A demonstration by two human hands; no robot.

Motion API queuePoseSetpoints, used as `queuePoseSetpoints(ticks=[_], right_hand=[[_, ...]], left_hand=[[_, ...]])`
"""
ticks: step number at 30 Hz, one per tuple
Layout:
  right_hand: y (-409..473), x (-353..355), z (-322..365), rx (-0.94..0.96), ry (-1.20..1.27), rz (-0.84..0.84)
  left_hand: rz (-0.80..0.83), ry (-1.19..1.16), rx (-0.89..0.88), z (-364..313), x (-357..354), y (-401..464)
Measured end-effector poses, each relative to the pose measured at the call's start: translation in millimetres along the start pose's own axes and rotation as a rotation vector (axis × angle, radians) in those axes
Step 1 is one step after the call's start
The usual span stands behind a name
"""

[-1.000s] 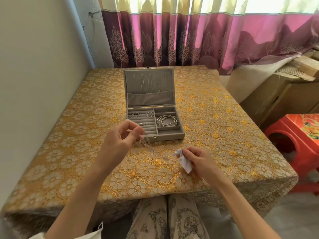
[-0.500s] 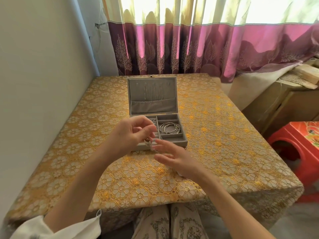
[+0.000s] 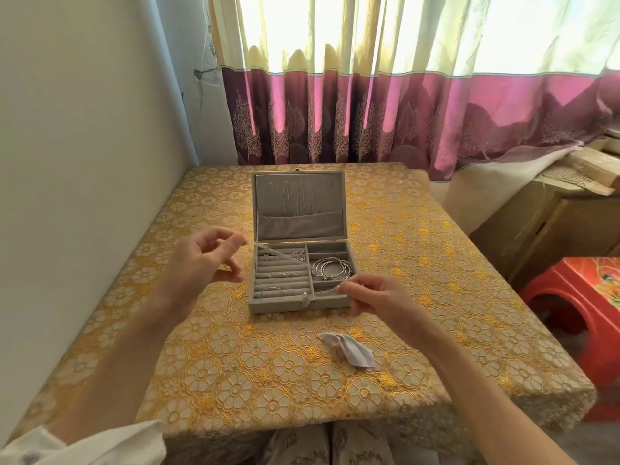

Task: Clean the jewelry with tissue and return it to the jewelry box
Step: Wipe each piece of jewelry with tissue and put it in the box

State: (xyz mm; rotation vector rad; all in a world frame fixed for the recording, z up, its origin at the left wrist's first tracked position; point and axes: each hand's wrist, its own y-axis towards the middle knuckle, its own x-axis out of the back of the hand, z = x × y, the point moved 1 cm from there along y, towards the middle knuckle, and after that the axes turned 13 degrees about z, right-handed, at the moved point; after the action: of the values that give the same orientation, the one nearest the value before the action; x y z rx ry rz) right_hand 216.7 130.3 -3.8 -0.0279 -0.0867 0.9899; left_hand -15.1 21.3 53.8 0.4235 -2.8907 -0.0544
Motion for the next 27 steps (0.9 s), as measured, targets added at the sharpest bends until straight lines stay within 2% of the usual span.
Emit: queuePoseSetpoints(ticks=[7,13,20,27], right_hand=[[0,29,11,0.023,-0.148,-0.133],[8,50,19,0.046,-0.151,-0.192],[25,60,23,0.042,-0.286,-0.151],[45,64,11,0.001,-0.515,-0.096]], left_hand=[[-0.013,0.151,0.104,20,0,4],[0.009,0.265,0.056,16,-10,15],[0.127,0.309,-0.042,6,-43,41],[0.239,0.392,-0.046,18,-74,72]])
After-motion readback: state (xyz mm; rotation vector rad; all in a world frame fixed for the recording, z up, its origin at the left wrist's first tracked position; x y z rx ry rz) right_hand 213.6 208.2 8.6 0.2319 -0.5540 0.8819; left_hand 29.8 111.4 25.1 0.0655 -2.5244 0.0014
